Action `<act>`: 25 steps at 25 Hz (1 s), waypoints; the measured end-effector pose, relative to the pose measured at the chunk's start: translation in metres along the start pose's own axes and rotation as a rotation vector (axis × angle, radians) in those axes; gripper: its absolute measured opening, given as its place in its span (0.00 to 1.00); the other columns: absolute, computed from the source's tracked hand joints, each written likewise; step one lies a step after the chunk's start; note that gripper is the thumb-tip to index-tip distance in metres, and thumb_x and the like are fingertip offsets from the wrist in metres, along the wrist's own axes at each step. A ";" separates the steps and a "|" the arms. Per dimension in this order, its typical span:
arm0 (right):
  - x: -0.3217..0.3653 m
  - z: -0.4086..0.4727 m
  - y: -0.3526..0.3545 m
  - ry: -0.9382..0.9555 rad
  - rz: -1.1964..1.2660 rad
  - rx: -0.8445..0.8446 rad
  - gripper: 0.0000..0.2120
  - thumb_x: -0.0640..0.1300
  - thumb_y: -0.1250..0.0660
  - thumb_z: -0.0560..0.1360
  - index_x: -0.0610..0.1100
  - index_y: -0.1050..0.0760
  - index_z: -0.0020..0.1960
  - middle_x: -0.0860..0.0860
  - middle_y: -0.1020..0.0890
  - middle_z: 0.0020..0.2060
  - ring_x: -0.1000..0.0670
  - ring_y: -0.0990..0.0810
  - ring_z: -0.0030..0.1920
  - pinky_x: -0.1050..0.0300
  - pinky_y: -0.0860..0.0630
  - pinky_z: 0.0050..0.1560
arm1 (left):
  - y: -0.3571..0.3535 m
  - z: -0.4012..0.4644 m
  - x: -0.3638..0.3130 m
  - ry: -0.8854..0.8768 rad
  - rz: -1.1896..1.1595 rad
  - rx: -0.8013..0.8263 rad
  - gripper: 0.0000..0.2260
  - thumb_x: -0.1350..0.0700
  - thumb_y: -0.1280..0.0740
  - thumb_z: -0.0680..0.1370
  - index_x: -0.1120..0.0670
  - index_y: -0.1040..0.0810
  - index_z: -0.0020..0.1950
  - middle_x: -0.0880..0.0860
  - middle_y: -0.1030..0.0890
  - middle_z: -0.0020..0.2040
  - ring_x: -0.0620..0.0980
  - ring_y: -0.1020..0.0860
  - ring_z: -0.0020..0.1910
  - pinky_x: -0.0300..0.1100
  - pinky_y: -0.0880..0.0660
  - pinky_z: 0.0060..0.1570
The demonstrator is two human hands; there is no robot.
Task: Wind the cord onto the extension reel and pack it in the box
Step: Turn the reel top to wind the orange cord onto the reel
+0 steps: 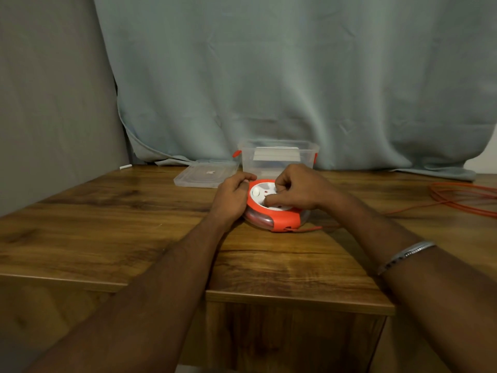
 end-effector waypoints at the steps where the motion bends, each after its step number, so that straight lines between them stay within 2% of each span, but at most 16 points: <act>1: 0.001 0.001 -0.001 0.003 -0.014 -0.011 0.26 0.63 0.26 0.65 0.41 0.27 0.26 0.50 0.27 0.20 0.54 0.31 0.23 0.52 0.32 0.32 | 0.000 0.000 -0.001 -0.001 -0.002 0.003 0.15 0.59 0.43 0.83 0.54 0.19 0.62 0.55 0.18 0.60 0.52 0.20 0.56 0.51 0.20 0.58; 4: 0.003 0.000 0.001 0.042 -0.007 -0.009 0.22 0.58 0.25 0.68 0.42 0.24 0.28 0.45 0.20 0.25 0.55 0.28 0.25 0.50 0.27 0.33 | 0.000 -0.001 0.000 0.012 0.003 0.013 0.15 0.58 0.44 0.84 0.54 0.19 0.63 0.55 0.18 0.61 0.52 0.19 0.56 0.51 0.20 0.58; 6: 0.002 -0.001 0.007 0.082 0.087 0.011 0.08 0.47 0.26 0.67 0.45 0.22 0.34 0.46 0.18 0.30 0.57 0.27 0.28 0.48 0.25 0.34 | 0.000 -0.001 0.000 0.031 0.002 0.011 0.15 0.58 0.44 0.84 0.53 0.19 0.63 0.55 0.18 0.60 0.54 0.19 0.56 0.54 0.20 0.57; 7: -0.001 -0.001 0.011 0.097 0.153 0.038 0.05 0.40 0.26 0.65 0.46 0.20 0.39 0.47 0.16 0.36 0.58 0.26 0.28 0.50 0.25 0.35 | 0.000 0.000 0.000 0.041 0.004 0.010 0.15 0.58 0.44 0.84 0.53 0.20 0.63 0.56 0.19 0.61 0.54 0.19 0.56 0.54 0.20 0.57; 10: -0.008 -0.004 0.018 0.075 0.239 0.131 0.21 0.28 0.26 0.64 0.44 0.21 0.53 0.50 0.15 0.51 0.56 0.26 0.29 0.44 0.21 0.42 | -0.001 -0.001 -0.001 0.059 0.006 0.017 0.15 0.58 0.44 0.85 0.53 0.20 0.64 0.56 0.19 0.61 0.53 0.19 0.55 0.53 0.18 0.54; 11: -0.011 -0.004 0.019 0.079 0.254 0.149 0.23 0.27 0.26 0.64 0.44 0.21 0.55 0.51 0.15 0.54 0.54 0.26 0.30 0.46 0.21 0.40 | -0.001 -0.001 -0.002 0.060 0.004 0.019 0.15 0.58 0.44 0.85 0.54 0.20 0.64 0.56 0.19 0.61 0.53 0.19 0.55 0.53 0.18 0.54; 13: -0.014 -0.003 0.019 0.096 0.296 0.186 0.25 0.26 0.26 0.65 0.43 0.22 0.59 0.53 0.14 0.57 0.50 0.27 0.31 0.56 0.26 0.33 | -0.001 -0.001 -0.002 0.050 -0.004 0.024 0.15 0.58 0.44 0.84 0.54 0.20 0.64 0.56 0.18 0.61 0.54 0.19 0.55 0.54 0.19 0.56; 17: -0.023 0.000 0.020 0.039 0.374 0.255 0.28 0.26 0.26 0.68 0.44 0.26 0.64 0.49 0.13 0.58 0.44 0.24 0.39 0.60 0.26 0.37 | -0.001 -0.002 -0.003 0.048 -0.021 0.038 0.15 0.59 0.44 0.84 0.54 0.19 0.62 0.56 0.18 0.60 0.54 0.18 0.55 0.54 0.19 0.55; 19: -0.025 0.000 0.021 0.016 0.378 0.273 0.29 0.28 0.25 0.68 0.46 0.29 0.64 0.50 0.12 0.57 0.47 0.21 0.40 0.61 0.24 0.35 | -0.001 -0.003 -0.004 0.045 -0.002 0.044 0.14 0.58 0.44 0.85 0.53 0.20 0.63 0.55 0.19 0.61 0.52 0.18 0.54 0.51 0.18 0.54; 22: -0.023 0.000 0.020 0.016 0.390 0.276 0.31 0.33 0.24 0.63 0.49 0.32 0.60 0.48 0.12 0.56 0.59 0.22 0.30 0.62 0.25 0.32 | -0.001 -0.003 -0.004 0.041 0.005 0.050 0.15 0.57 0.45 0.85 0.54 0.20 0.64 0.55 0.19 0.62 0.52 0.19 0.55 0.48 0.18 0.52; 25: -0.023 0.000 0.018 0.017 0.384 0.283 0.33 0.35 0.23 0.62 0.52 0.35 0.58 0.48 0.12 0.56 0.59 0.19 0.32 0.62 0.24 0.31 | -0.001 -0.003 -0.004 0.045 -0.007 0.048 0.15 0.58 0.44 0.85 0.54 0.20 0.64 0.55 0.19 0.61 0.53 0.18 0.55 0.48 0.18 0.52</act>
Point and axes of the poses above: each hand's wrist, its own z-axis towards the middle knuckle, its own y-axis out of the back of the hand, x = y × z, the point moved 2 cm from there along z, towards the middle knuckle
